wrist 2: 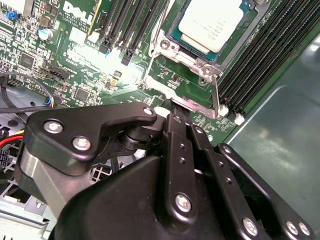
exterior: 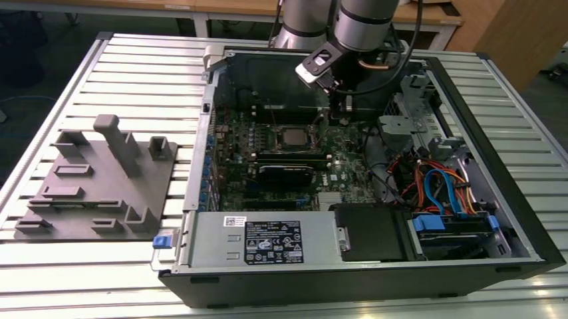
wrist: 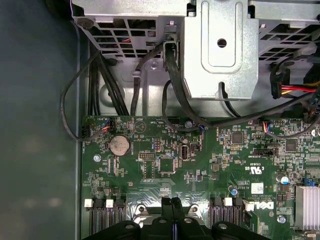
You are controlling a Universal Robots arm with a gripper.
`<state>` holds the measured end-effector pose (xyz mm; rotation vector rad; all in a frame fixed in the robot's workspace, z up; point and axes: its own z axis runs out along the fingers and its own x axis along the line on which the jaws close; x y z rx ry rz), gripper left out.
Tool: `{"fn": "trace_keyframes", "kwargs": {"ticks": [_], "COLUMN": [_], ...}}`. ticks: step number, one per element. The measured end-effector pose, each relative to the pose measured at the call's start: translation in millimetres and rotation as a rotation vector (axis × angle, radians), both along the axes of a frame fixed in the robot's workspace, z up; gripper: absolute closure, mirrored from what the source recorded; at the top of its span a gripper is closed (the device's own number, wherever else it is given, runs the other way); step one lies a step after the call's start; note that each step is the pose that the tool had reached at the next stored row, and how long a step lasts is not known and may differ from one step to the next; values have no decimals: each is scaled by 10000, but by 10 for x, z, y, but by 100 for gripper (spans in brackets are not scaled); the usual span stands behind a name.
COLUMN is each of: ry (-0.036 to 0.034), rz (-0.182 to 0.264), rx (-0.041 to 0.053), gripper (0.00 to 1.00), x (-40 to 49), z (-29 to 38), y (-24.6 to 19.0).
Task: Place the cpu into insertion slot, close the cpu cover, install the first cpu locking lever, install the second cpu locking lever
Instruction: 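Close the cpu cover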
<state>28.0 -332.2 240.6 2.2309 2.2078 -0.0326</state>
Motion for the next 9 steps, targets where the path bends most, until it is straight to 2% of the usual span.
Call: {"fn": "trace_keyframes", "kwargs": {"ticks": [9], "ry": [-1], "rz": [-3], "rx": [0], "gripper": [90], "x": [-17], "z": [0], "y": [0]}}
